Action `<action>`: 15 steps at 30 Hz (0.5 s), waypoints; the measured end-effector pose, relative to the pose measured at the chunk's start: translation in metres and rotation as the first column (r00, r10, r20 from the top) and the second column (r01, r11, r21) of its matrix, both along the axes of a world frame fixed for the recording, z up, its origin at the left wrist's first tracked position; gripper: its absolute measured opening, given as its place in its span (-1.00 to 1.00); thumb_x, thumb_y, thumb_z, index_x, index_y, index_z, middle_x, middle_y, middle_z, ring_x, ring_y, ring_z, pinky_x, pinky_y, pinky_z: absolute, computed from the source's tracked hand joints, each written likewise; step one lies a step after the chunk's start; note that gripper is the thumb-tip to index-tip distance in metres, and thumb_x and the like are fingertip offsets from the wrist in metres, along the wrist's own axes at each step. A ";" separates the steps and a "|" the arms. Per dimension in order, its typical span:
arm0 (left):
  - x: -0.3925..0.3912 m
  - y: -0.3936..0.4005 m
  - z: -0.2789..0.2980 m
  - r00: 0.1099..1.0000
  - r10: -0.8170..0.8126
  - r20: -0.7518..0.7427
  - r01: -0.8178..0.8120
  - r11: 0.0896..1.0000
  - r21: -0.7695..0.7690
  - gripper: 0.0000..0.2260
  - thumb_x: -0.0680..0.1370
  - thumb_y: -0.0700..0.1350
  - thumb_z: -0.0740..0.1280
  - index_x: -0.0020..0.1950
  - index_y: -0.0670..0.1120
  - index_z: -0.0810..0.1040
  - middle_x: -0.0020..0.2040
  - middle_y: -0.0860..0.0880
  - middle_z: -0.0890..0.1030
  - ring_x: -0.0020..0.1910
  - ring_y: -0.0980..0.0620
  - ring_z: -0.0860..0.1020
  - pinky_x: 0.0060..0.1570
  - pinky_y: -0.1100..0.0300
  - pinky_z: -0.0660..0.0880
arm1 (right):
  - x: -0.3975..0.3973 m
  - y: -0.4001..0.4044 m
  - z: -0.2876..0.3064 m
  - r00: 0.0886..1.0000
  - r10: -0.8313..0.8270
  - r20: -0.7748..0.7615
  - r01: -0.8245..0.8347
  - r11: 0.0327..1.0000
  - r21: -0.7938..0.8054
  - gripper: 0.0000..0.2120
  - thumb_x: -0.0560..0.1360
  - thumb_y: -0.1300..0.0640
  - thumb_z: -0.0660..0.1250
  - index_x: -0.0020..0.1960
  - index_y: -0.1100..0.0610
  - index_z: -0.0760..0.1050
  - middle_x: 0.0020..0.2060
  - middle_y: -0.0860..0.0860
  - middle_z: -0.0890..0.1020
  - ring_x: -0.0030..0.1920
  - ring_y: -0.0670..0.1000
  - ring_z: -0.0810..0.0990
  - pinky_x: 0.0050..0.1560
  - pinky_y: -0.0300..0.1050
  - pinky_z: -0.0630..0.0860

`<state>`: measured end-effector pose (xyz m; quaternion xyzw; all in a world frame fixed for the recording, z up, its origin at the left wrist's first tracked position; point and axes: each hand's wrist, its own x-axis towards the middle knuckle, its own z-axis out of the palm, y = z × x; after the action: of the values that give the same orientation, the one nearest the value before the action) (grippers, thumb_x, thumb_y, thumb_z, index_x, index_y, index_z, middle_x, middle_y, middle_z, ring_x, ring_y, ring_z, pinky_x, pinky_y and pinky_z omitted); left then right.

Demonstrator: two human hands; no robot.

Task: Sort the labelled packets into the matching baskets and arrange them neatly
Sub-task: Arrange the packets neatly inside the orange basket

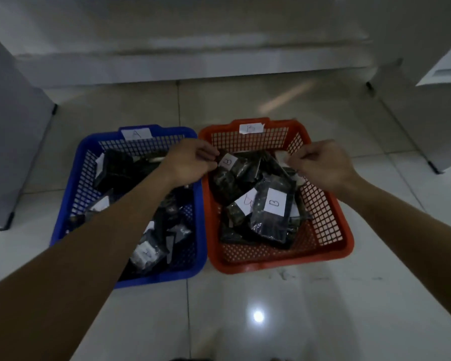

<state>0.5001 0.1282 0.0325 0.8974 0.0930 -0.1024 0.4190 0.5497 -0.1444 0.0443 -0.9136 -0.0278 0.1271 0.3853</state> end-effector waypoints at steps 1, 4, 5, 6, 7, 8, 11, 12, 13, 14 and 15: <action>0.007 -0.005 -0.004 1.000 -0.023 -0.006 0.023 1.000 0.008 -0.76 0.49 -0.14 0.46 0.15 0.01 0.61 0.10 0.05 0.64 0.08 0.12 0.57 0.17 0.22 0.50 | 0.009 0.002 -0.003 0.999 0.033 -0.029 -0.034 0.999 -0.031 -0.90 0.51 0.01 0.47 -0.06 0.04 0.66 -0.08 -0.07 0.69 -0.12 -0.12 0.64 -0.18 -0.29 0.45; 0.029 -0.018 -0.009 0.994 -0.112 -0.006 0.112 0.990 0.083 -0.62 0.51 -0.14 0.43 0.32 0.02 0.52 0.29 0.05 0.53 0.14 0.17 0.45 0.08 0.32 0.38 | 0.041 0.015 -0.008 0.975 0.159 -0.155 -0.186 0.966 -0.179 -0.72 0.49 -0.13 0.44 0.09 0.02 0.63 0.01 -0.06 0.64 -0.01 -0.02 0.62 0.01 -0.10 0.51; 0.038 -0.022 -0.009 0.988 -0.151 -0.019 0.152 0.983 0.104 -0.56 0.52 -0.17 0.41 0.38 0.02 0.46 0.35 0.03 0.48 0.18 0.16 0.42 0.09 0.33 0.34 | 0.051 0.020 -0.010 0.963 0.188 -0.195 -0.229 0.949 -0.216 -0.71 0.49 -0.14 0.44 0.10 0.02 0.61 0.02 -0.04 0.64 -0.01 0.00 0.63 0.03 -0.06 0.54; 0.047 -0.024 -0.010 0.979 -0.197 -0.051 0.202 0.972 0.121 -0.51 0.53 -0.18 0.38 0.44 0.01 0.40 0.42 0.01 0.43 0.24 0.12 0.41 0.12 0.34 0.32 | 0.060 0.025 -0.012 0.948 0.219 -0.233 -0.272 0.935 -0.228 -0.72 0.50 -0.12 0.43 0.10 0.03 0.61 0.00 -0.03 0.65 -0.04 0.01 0.64 0.01 -0.06 0.57; 0.056 -0.026 -0.011 0.964 -0.243 -0.105 0.257 0.956 0.143 -0.46 0.53 -0.19 0.37 0.50 0.00 0.33 0.47 -0.02 0.37 0.34 0.07 0.39 0.16 0.33 0.29 | 0.067 0.028 -0.015 0.931 0.243 -0.271 -0.307 0.925 -0.224 -0.73 0.50 -0.10 0.43 0.09 0.04 0.60 -0.02 -0.01 0.67 -0.06 0.02 0.66 -0.03 -0.08 0.59; 0.065 -0.027 -0.012 0.945 -0.280 -0.168 0.307 0.938 0.163 -0.41 0.53 -0.18 0.37 0.54 -0.02 0.26 0.52 -0.04 0.31 0.41 0.01 0.35 0.20 0.32 0.28 | 0.073 0.030 -0.018 0.914 0.263 -0.308 -0.335 0.918 -0.210 -0.74 0.50 -0.09 0.44 0.10 0.04 0.60 -0.03 0.01 0.68 -0.08 0.03 0.68 -0.06 -0.09 0.61; 0.082 -0.029 -0.016 0.902 -0.316 -0.294 0.381 0.903 0.198 -0.34 0.55 -0.14 0.38 0.58 -0.07 0.15 0.56 -0.09 0.22 0.48 -0.06 0.28 0.31 0.22 0.28 | 0.084 0.032 -0.025 0.878 0.314 -0.362 -0.390 0.907 -0.157 -0.70 0.46 -0.09 0.47 0.15 -0.02 0.62 -0.03 -0.01 0.72 -0.05 0.02 0.71 0.02 -0.05 0.63; 0.084 -0.029 -0.018 0.893 -0.322 -0.315 0.397 0.893 0.211 -0.35 0.56 -0.12 0.36 0.58 -0.08 0.15 0.56 -0.09 0.22 0.48 -0.06 0.28 0.30 0.21 0.29 | 0.086 0.032 -0.028 0.863 0.339 -0.375 -0.411 0.902 -0.131 -0.69 0.45 -0.09 0.48 0.17 -0.05 0.62 -0.02 -0.03 0.72 -0.02 0.01 0.70 0.05 -0.05 0.62; 0.085 -0.030 -0.020 0.883 -0.335 -0.328 0.417 0.881 0.223 -0.38 0.57 -0.10 0.35 0.58 -0.07 0.17 0.56 -0.09 0.23 0.47 -0.06 0.30 0.27 0.21 0.31 | 0.085 0.032 -0.031 0.847 0.359 -0.391 -0.430 0.897 -0.107 -0.68 0.45 -0.08 0.49 0.18 -0.08 0.62 -0.03 -0.06 0.71 0.01 0.00 0.69 0.04 -0.09 0.61; 0.085 -0.031 -0.021 0.874 -0.353 -0.334 0.438 0.870 0.227 -0.41 0.57 -0.08 0.33 0.57 -0.07 0.21 0.54 -0.08 0.27 0.43 -0.05 0.34 0.23 0.21 0.34 | 0.083 0.031 -0.033 0.833 0.382 -0.400 -0.453 0.886 -0.098 -0.68 0.44 -0.06 0.50 0.18 -0.10 0.61 -0.06 -0.09 0.70 0.03 -0.02 0.67 0.00 -0.15 0.57; 0.084 -0.031 -0.023 0.866 -0.373 -0.332 0.456 0.861 0.224 -0.44 0.57 -0.07 0.34 0.55 -0.06 0.26 0.51 -0.07 0.32 0.37 -0.02 0.39 0.18 0.23 0.37 | 0.080 0.030 -0.035 0.829 0.400 -0.390 -0.471 0.876 -0.104 -0.67 0.44 -0.03 0.52 0.19 -0.11 0.61 -0.08 -0.12 0.68 0.04 -0.04 0.65 -0.04 -0.20 0.52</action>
<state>0.5839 0.0968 0.0099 0.9249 -0.0322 -0.3004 0.2308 0.6302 -0.1145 0.0089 -0.8775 -0.1532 0.3776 0.2528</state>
